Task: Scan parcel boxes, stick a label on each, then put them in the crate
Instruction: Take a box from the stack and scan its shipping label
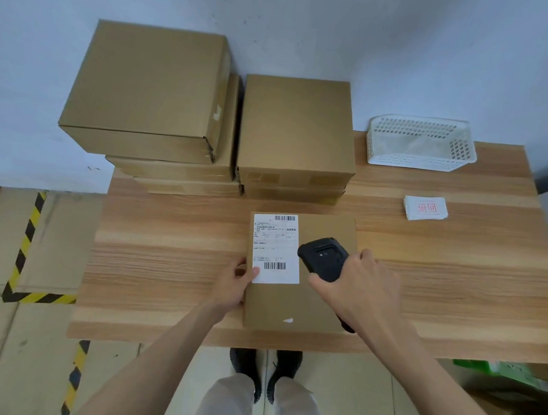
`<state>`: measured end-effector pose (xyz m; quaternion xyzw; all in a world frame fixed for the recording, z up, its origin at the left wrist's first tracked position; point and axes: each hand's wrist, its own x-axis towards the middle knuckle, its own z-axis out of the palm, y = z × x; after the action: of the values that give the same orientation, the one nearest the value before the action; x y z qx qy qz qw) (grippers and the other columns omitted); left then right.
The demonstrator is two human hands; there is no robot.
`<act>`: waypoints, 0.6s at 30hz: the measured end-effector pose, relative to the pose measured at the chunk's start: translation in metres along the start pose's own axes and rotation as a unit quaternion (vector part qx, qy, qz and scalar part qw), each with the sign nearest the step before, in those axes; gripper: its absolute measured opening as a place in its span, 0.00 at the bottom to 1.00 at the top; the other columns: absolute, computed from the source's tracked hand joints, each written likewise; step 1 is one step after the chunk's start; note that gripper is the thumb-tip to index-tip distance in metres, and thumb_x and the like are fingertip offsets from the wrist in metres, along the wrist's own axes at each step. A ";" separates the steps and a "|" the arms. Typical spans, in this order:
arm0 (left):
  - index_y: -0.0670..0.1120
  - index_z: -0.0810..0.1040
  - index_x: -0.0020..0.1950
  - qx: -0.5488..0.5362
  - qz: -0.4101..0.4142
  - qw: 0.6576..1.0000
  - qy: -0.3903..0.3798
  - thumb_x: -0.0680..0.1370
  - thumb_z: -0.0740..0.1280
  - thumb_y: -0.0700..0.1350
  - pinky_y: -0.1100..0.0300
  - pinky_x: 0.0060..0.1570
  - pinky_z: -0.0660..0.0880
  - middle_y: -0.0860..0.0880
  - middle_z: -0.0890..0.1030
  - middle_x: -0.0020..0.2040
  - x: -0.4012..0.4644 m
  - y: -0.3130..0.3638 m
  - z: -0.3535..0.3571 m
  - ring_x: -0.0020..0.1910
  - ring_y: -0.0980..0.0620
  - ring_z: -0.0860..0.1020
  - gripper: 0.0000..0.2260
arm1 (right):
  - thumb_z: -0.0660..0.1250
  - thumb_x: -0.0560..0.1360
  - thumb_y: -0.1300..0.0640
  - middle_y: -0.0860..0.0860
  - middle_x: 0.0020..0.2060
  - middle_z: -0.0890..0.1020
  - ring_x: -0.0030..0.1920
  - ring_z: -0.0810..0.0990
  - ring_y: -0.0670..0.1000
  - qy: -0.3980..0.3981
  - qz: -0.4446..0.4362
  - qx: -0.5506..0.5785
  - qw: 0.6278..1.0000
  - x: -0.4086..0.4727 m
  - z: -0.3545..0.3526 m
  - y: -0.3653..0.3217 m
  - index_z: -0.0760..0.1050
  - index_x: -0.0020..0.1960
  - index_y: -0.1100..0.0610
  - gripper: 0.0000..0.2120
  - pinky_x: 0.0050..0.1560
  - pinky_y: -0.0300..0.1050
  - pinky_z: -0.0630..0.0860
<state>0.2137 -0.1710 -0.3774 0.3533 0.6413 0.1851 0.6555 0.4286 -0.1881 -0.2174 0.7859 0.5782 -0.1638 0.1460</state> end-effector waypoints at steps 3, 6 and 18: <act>0.52 0.72 0.71 0.009 -0.003 1.000 0.001 0.82 0.67 0.51 0.51 0.43 0.83 0.51 0.80 0.63 0.002 0.000 0.000 0.54 0.52 0.82 0.18 | 0.59 0.72 0.31 0.51 0.43 0.72 0.42 0.72 0.53 -0.004 -0.007 -0.008 1.000 0.000 -0.001 -0.009 0.75 0.52 0.58 0.30 0.40 0.46 0.67; 0.51 0.72 0.72 0.017 0.002 1.000 0.006 0.82 0.67 0.51 0.52 0.42 0.83 0.51 0.80 0.62 0.004 -0.002 0.000 0.54 0.52 0.81 0.18 | 0.58 0.73 0.32 0.52 0.44 0.73 0.42 0.72 0.54 -0.009 -0.009 -0.025 1.000 0.000 -0.002 -0.013 0.76 0.52 0.58 0.29 0.41 0.46 0.66; 0.51 0.72 0.72 0.021 0.012 1.000 0.011 0.83 0.67 0.50 0.53 0.44 0.82 0.53 0.79 0.60 0.008 -0.005 0.000 0.55 0.55 0.79 0.18 | 0.59 0.74 0.33 0.51 0.42 0.71 0.41 0.72 0.53 -0.006 -0.014 -0.028 0.999 0.004 -0.002 -0.012 0.71 0.47 0.57 0.25 0.40 0.45 0.67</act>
<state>0.2135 -0.1692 -0.3865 0.3729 0.6475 0.1834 0.6388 0.4182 -0.1808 -0.2176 0.7722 0.5928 -0.1539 0.1692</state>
